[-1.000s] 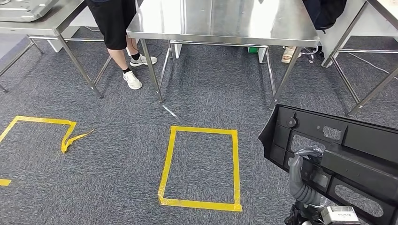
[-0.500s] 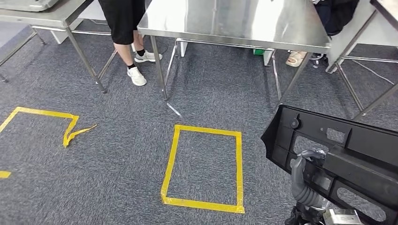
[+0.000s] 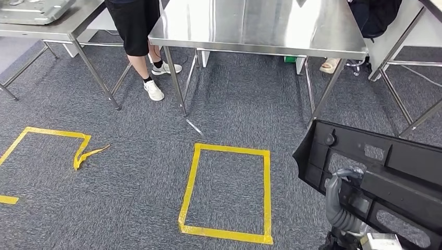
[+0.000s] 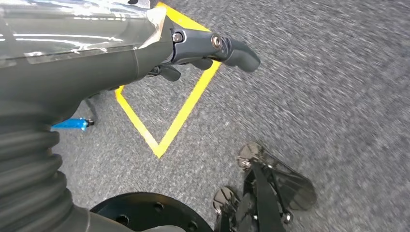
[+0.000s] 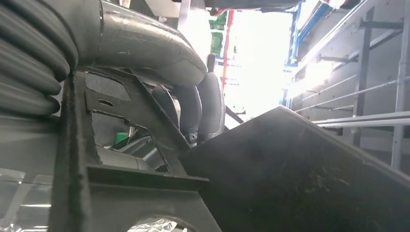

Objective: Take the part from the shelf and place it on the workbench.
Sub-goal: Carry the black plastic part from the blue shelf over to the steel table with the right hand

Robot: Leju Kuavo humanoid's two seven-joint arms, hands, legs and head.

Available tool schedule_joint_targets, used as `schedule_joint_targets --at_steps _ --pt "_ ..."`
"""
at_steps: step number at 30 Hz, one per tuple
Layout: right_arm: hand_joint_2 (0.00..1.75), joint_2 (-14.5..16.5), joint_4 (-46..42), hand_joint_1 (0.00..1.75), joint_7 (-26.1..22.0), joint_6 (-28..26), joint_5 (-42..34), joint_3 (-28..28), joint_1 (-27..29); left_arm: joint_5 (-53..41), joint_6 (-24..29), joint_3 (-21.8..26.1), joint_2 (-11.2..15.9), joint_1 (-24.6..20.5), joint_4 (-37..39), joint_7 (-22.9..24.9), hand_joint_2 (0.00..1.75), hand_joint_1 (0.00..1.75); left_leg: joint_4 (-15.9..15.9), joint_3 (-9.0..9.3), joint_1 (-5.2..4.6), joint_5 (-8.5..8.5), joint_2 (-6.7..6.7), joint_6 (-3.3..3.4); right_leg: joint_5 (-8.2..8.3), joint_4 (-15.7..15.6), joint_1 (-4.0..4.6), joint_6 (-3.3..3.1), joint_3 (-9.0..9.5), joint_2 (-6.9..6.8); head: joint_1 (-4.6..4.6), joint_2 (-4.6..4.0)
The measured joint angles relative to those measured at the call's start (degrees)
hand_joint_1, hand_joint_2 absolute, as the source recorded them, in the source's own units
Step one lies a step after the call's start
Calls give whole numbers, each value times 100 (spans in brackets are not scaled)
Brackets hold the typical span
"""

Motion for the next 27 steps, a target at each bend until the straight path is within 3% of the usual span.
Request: schedule_joint_targets --at_steps 2,3,4,6,7,9,12,14,17,19,20,21,22,23,24,25,26,27 --pt "175 2 0 175 0 -1 1 2 2 8 0 7 -1 7 0 1 175 0 756 -529 1 -167 16 -17 -79 1 21 -36 74 -3 -6 1" --pt "175 2 0 175 0 -1 0 2 5 17 0 12 -1 13 0 2 175 0 885 -690 -1 -98 18 -8 -127 1 31 -37 123 3 -7 0" --pt "175 2 0 175 0 -2 -1 2 6 25 0 18 1 18 0 4 175 0 794 -741 -4 83 19 16 -179 0 40 -34 187 9 -7 -1" --pt "175 3 -1 175 1 -3 -1 2 4 35 1 31 9 20 -1 7 175 0 89 -534 -32 611 25 109 -301 -8 44 -18 325 17 -5 -2" --pt "175 3 -3 175 1 -3 0 3 -1 35 2 38 16 14 -1 7 175 0 -269 -374 -59 761 37 160 -363 -16 59 8 376 18 0 -2" --pt "175 4 -6 175 1 -3 -1 4 -14 37 7 49 25 2 -3 8 175 0 -648 -178 -120 790 52 237 -436 -53 66 81 463 14 4 -1" --pt "175 4 -11 175 2 -6 -1 7 -27 44 16 59 24 6 -5 8 175 0 -810 5 -135 677 25 317 -386 8 71 217 585 12 0 -1" --pt "175 0 -13 175 2 -10 -1 10 -54 46 19 63 24 10 -7 8 175 0 -889 216 -119 612 0 360 -396 417 71 249 383 15 14 -2" --pt "175 -7 -10 175 2 -15 -9 13 -64 49 20 67 19 3 -7 11 175 0 -910 401 -117 450 -35 393 -697 1344 65 189 -397 20 30 -2" --pt "175 -9 -8 175 2 -17 -12 13 -48 51 20 74 16 15 -7 14 175 0 -909 569 -113 309 -60 382 -894 1381 44 201 -714 22 30 -2" --pt "175 -11 -7 175 2 -21 -11 14 -45 51 20 79 16 21 -7 16 175 0 -909 676 -108 227 -71 367 -838 1165 21 261 -757 21 33 -2" --pt "175 -12 -6 175 2 -26 -11 14 -39 52 20 82 17 24 -7 20 175 0 -909 764 -104 139 -78 344 -619 867 -8 356 -745 15 34 -2" --pt "175 -13 -3 175 3 -33 -12 14 -25 54 20 85 21 27 -8 25 175 0 -899 864 -104 46 -85 316 -287 587 -29 460 -717 0 40 -2" --pt "175 -13 0 175 4 -42 -14 15 -9 55 20 87 25 27 -9 29 175 0 -892 921 -107 -42 -90 282 -11 385 -24 483 -669 -12 44 -2" --pt "175 -12 -5 175 5 -49 -16 15 14 56 21 89 30 24 -10 36 175 0 -889 957 -109 -116 -88 245 206 286 -8 450 -627 -14 36 -2" --pt "175 -11 -16 175 6 -60 -18 16 29 57 23 90 32 18 -11 40 175 0 -880 1008 -106 -166 -83 215 282 263 19 365 -603 -10 33 -2" --pt "175 -10 -32 175 6 -70 -20 16 29 58 27 89 30 8 -11 43 175 0 -867 1019 -96 -187 -74 191 245 261 36 250 -560 11 23 -2" --pt "175 -11 -54 175 6 -80 -20 14 32 58 31 89 26 -5 -10 48 175 0 -796 1011 -80 -169 -61 167 230 243 27 181 -516 28 14 -2"
